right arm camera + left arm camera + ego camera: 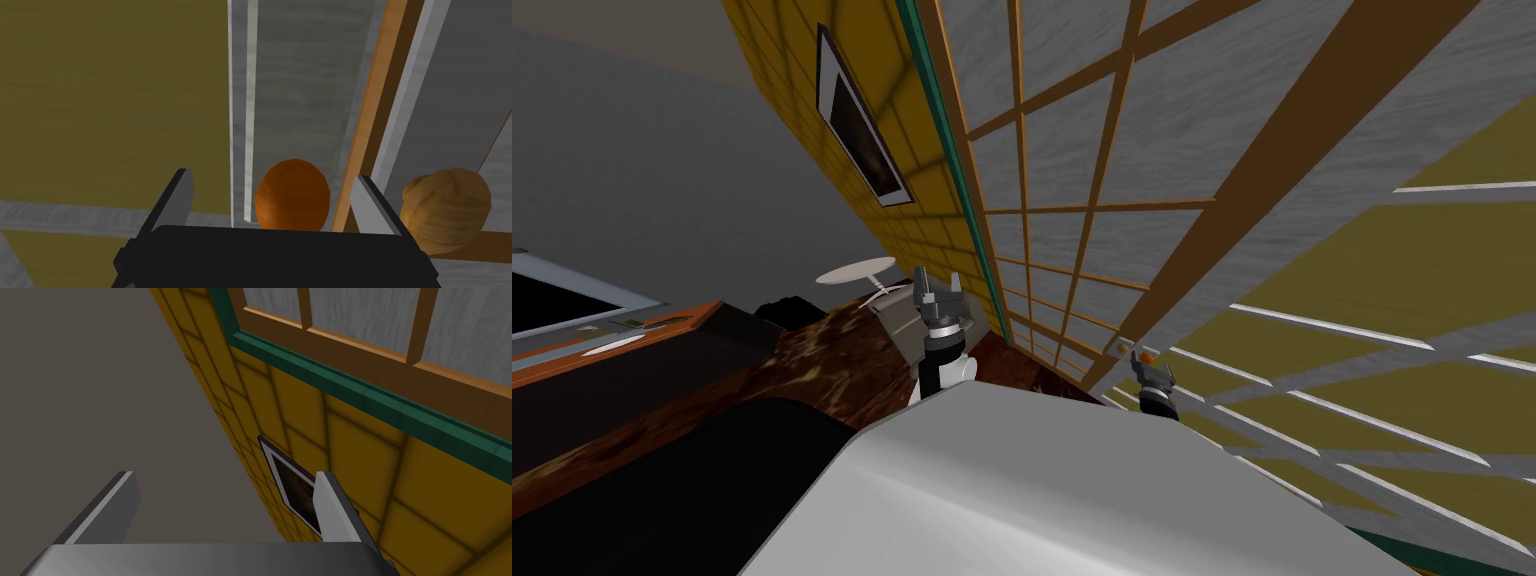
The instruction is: Pull the door open
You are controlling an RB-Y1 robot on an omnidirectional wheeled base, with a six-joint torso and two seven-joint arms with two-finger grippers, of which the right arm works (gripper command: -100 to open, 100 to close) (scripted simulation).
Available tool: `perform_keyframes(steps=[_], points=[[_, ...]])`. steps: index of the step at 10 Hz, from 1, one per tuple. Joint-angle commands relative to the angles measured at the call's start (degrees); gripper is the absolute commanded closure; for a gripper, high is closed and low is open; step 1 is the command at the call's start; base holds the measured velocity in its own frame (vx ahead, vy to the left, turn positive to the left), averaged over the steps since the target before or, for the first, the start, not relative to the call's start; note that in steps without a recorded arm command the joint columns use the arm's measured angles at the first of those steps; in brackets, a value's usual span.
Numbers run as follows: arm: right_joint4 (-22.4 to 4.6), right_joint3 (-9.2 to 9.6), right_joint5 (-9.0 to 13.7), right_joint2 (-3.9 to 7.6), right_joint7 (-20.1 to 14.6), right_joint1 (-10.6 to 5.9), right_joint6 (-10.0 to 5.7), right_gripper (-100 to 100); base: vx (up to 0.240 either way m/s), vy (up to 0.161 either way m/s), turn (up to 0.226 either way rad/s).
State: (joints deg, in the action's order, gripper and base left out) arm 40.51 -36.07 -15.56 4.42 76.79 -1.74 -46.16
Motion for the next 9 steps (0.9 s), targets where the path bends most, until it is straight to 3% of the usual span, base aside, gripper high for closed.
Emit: perform_keyframes(steps=[1, 6, 7, 9], points=[[0.2, 0.01, 0.0, -0.04, 0.0, 0.11, 0.16, 100, 0.0, 0.0, 0.0], [0.2, 0.01, 0.0, -0.04, 0.0, 0.11, 0.16, 100, -0.01, 0.006, 0.007], [-0.4, -0.14, 0.4, 0.13, -1.2, 1.38, 0.39, 100, -0.086, 0.018, -0.027], [-0.5, -0.25, 0.6, 0.26, -1.5, 1.75, 0.42, 100, -0.131, 0.024, -0.037]])
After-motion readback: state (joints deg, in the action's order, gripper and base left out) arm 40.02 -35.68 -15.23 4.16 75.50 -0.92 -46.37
